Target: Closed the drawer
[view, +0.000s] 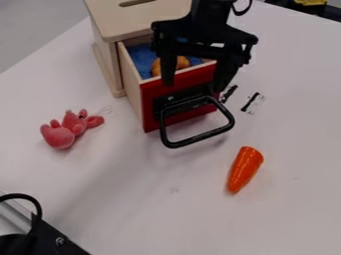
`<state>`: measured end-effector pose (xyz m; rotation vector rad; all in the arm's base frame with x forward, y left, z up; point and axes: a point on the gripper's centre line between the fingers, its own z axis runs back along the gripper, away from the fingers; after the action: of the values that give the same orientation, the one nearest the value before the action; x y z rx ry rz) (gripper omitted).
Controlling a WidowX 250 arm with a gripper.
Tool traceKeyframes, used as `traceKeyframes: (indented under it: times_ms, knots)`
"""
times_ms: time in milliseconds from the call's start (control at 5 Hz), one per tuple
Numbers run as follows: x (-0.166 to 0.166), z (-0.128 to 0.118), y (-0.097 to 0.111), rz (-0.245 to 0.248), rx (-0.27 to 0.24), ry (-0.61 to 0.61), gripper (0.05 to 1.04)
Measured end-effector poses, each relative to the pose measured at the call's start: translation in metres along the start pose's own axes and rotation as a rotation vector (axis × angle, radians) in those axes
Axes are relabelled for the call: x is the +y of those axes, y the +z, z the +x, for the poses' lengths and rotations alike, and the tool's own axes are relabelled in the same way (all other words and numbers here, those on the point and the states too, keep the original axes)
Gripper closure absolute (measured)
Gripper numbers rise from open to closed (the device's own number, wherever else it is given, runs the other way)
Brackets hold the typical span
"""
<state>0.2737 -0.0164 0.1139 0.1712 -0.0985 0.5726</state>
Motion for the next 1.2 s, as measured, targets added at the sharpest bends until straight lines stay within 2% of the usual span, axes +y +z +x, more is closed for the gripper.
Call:
traceKeyframes:
  times_ms: [200,400,800,1200]
  knots:
    - [0.003,0.007,-0.011,0.036,-0.014,0.041,0.089]
    - [0.004,0.012,-0.02,0.038,-0.01,0.086,0.089]
    - [0.01,0.023,-0.043,0.073,0.018,0.143,0.088]
    - [0.012,0.033,-0.054,0.085,0.036,0.188,0.087]
